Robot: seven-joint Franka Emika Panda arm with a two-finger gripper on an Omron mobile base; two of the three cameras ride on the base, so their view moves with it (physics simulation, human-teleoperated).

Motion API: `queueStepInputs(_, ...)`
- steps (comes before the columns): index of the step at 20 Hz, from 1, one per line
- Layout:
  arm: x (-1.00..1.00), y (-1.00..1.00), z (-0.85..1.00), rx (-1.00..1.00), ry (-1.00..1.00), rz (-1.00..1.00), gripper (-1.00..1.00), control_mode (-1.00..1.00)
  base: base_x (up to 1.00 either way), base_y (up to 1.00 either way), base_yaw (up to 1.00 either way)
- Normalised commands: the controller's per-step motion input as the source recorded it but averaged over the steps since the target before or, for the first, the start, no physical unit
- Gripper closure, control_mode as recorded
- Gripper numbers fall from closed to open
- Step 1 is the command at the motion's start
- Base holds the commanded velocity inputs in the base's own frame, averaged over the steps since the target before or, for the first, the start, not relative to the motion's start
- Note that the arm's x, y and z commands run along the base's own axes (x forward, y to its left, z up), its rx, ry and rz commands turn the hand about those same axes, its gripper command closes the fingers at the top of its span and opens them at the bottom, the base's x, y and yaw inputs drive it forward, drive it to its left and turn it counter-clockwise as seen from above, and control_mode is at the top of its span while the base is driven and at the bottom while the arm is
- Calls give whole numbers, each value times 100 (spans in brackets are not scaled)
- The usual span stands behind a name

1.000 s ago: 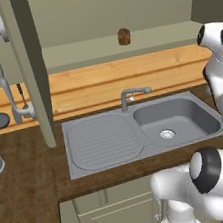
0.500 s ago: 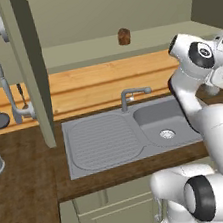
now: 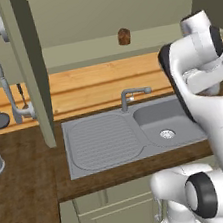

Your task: Open the cabinet, pick up the bread from the cabinet and place it in the basket. Then move the basket to the dining counter.

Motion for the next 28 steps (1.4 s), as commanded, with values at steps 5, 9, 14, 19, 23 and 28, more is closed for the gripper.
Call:
queueStepInputs(5, 12, 88, -9, 40, -38, -15, -100, -100, 0, 0, 0)
queueStepInputs(9, 1, 79, 1, 21, -57, -21, -100, -100, 0, 0, 0)
queueStepInputs(14, 15, 77, 15, 2, -59, -36, -100, -100, 0, 0, 0)
queueStepInputs(19, 30, 42, 41, -26, -40, 5, -100, -100, 0, 0, 0)
queueStepInputs(23, 40, 9, 52, -20, -14, 35, -100, -100, 0, 0, 0)
queueStepInputs(28, 50, 20, 70, -1, -1, 25, -100, -100, 0, 0, 0)
